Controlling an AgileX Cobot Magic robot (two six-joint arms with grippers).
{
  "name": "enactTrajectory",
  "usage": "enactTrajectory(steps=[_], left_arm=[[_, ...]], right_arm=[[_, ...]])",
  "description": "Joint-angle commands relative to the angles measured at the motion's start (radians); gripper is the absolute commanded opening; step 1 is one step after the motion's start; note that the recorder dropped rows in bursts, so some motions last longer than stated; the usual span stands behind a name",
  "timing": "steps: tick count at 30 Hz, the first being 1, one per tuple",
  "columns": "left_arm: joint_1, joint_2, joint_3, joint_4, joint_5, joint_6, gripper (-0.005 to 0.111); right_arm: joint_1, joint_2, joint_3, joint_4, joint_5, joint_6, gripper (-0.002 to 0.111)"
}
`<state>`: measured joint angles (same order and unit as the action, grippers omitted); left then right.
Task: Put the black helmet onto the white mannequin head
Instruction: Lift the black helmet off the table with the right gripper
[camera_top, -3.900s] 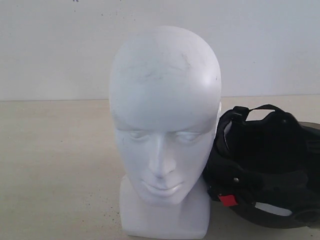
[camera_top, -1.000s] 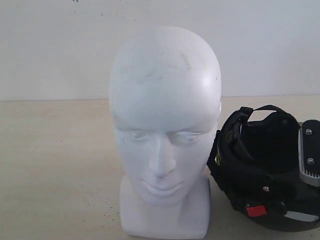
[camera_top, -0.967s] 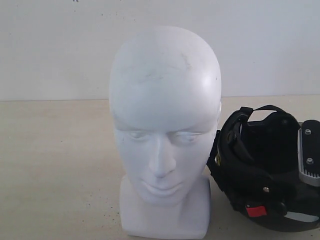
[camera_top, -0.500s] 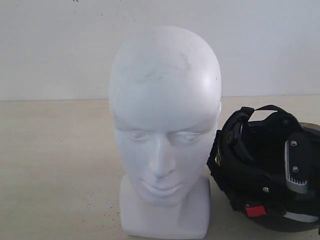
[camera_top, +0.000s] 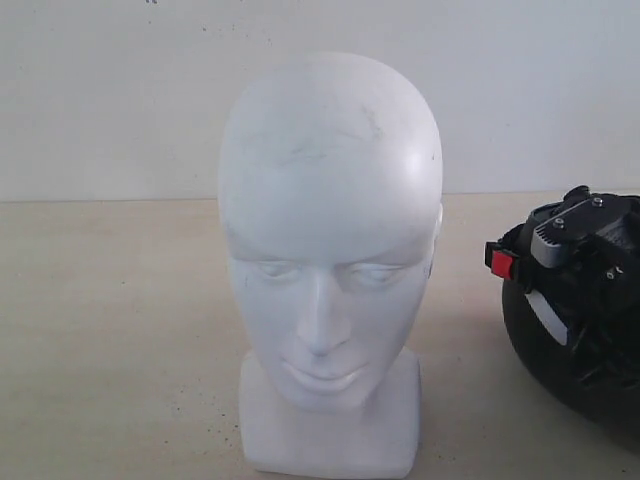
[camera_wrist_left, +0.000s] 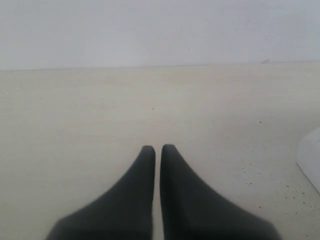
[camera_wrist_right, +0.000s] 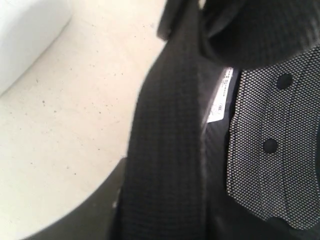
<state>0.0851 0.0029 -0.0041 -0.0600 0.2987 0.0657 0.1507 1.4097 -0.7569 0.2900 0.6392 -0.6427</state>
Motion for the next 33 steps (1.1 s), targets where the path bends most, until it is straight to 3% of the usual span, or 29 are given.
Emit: enactTrajectory(steps=[1, 22, 33], left_arm=[[0.003, -0.003, 0.004, -0.010, 0.001, -0.009, 0.004], [0.003, -0.003, 0.004, -0.010, 0.001, -0.009, 0.004], [0.003, -0.003, 0.004, -0.010, 0.001, -0.009, 0.004]], right_arm=[[0.000, -0.003, -0.002, 0.052, -0.022, 0.017, 0.000], [0.000, -0.003, -0.002, 0.251, -0.263, -0.013, 0.000], [0.000, -0.249, -0.002, 0.276, -0.608, -0.140, 0.000]])
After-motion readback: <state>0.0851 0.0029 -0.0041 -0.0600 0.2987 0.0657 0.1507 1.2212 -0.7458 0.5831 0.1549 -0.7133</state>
